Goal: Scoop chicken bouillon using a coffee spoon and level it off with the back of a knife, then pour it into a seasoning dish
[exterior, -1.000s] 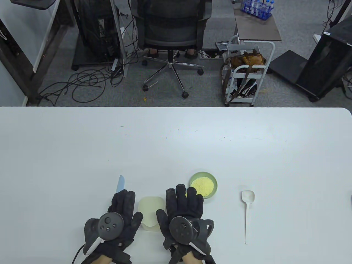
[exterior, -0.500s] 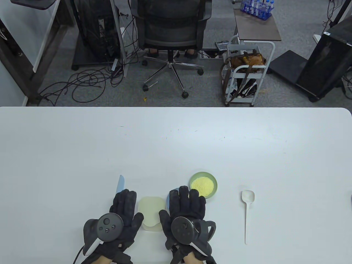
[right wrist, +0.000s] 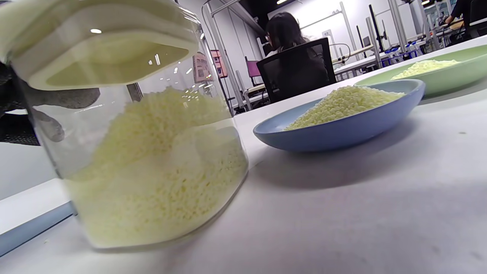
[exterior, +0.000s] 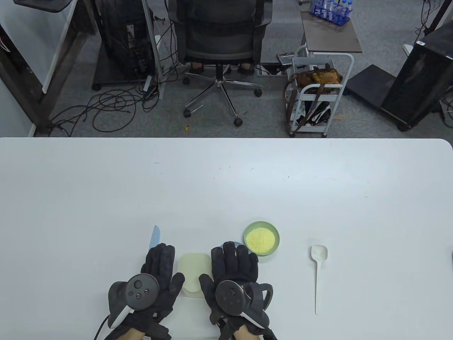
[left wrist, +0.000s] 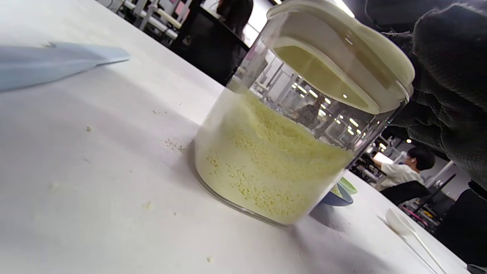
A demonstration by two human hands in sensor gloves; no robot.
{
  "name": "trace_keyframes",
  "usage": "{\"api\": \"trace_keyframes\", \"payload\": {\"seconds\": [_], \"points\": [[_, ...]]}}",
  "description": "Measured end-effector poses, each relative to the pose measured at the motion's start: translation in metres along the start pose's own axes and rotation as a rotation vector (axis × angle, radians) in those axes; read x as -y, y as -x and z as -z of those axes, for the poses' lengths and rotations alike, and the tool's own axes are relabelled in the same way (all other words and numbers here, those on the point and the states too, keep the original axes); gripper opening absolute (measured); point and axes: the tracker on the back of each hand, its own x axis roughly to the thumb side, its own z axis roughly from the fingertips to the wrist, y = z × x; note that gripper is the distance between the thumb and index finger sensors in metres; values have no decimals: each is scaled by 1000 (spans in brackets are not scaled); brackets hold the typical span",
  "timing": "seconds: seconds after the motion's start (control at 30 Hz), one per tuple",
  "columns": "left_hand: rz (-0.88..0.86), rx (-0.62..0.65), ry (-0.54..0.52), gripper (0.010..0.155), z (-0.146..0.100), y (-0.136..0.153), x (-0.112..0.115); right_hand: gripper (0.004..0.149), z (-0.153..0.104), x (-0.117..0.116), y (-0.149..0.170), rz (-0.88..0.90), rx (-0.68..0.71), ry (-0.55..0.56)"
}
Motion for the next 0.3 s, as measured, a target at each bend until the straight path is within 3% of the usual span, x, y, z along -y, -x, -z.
{"api": "trace_keyframes", "payload": {"seconds": [0.3], "points": [[35, -5, 15, 82, 4, 1, 7, 69, -1, 2, -1, 29, 2, 1]]}}
